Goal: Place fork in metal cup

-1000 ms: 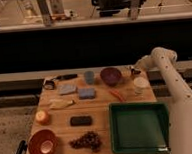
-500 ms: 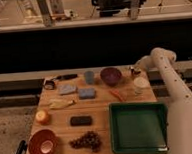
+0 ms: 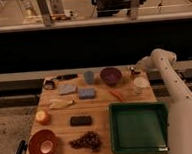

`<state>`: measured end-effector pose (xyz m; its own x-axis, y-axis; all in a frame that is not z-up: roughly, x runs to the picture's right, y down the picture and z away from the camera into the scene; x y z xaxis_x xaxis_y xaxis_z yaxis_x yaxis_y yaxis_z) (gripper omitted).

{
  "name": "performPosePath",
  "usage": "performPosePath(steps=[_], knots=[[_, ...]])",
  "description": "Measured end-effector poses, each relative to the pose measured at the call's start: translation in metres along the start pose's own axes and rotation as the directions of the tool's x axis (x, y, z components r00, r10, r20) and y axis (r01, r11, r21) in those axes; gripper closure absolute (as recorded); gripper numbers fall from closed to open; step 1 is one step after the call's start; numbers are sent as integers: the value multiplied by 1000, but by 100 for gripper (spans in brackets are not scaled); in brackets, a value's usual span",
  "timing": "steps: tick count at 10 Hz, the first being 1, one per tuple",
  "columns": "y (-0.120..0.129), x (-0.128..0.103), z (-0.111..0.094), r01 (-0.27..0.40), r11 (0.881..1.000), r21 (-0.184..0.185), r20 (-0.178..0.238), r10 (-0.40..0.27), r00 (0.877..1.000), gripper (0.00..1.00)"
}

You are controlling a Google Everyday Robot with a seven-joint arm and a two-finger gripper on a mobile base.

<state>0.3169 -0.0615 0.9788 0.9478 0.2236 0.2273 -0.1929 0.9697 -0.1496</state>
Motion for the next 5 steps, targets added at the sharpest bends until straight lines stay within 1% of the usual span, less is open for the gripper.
performPosePath(steps=[3, 4, 5], knots=[[-1, 0, 0, -3, 1000, 4, -3, 3, 1000, 100], [-2, -1, -1, -1, 1000, 7, -9, 1, 1000, 99], [-2, -1, 0, 3, 1000, 5, -16, -2, 1000, 94]])
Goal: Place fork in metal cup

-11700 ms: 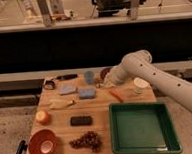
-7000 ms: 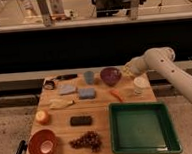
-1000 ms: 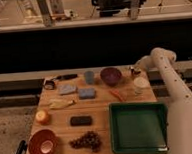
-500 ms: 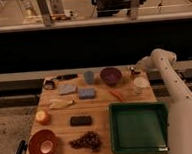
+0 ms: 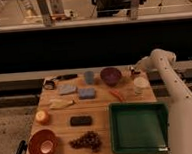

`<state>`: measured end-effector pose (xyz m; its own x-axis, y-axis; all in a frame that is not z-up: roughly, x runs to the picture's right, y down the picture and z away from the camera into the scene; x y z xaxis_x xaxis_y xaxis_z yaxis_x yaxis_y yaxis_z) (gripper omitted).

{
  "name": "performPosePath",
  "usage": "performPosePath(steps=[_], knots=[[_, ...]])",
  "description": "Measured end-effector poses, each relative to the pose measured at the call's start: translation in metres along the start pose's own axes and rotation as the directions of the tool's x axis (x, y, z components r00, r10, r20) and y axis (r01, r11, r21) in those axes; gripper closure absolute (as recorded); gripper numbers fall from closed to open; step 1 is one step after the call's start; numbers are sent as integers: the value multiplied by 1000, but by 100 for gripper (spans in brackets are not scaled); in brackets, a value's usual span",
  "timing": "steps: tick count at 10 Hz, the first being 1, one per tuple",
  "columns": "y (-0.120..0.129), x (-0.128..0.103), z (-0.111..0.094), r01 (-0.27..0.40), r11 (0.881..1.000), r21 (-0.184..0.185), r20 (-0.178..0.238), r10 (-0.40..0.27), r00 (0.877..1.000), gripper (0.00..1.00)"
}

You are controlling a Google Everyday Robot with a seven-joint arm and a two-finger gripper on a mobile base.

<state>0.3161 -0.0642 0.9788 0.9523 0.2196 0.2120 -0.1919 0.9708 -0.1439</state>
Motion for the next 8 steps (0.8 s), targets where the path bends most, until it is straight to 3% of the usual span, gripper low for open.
performPosePath(steps=[6, 8], knots=[[-2, -6, 5, -28, 1000, -9, -64, 27, 998, 32], [0, -4, 4, -33, 999, -8, -73, 33, 997, 20]])
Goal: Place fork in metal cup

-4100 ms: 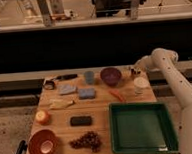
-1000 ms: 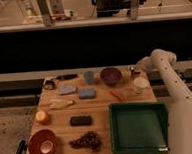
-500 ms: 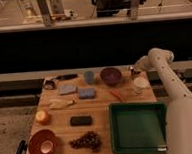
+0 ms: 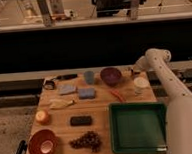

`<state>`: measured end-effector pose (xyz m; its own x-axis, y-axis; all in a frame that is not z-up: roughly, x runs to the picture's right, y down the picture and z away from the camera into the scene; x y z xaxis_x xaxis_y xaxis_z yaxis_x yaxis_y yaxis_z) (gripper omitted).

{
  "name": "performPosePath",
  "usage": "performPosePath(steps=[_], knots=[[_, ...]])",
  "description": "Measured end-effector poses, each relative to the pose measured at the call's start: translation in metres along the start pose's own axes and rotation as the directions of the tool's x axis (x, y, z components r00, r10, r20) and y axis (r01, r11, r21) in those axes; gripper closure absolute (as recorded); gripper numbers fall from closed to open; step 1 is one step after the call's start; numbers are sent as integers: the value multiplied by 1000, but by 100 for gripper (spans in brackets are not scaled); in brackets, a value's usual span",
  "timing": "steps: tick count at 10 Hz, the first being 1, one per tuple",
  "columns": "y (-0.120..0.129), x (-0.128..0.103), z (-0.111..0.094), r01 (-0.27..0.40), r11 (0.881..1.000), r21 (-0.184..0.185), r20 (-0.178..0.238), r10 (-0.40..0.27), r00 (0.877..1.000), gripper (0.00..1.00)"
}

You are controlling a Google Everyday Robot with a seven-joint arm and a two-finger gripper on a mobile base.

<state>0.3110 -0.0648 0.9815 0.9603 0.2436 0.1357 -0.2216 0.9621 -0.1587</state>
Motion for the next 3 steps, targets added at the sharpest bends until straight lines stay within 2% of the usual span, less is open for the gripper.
performPosePath(steps=[3], knots=[[2, 2, -3, -9, 1000, 3, -8, 9, 1000, 20]])
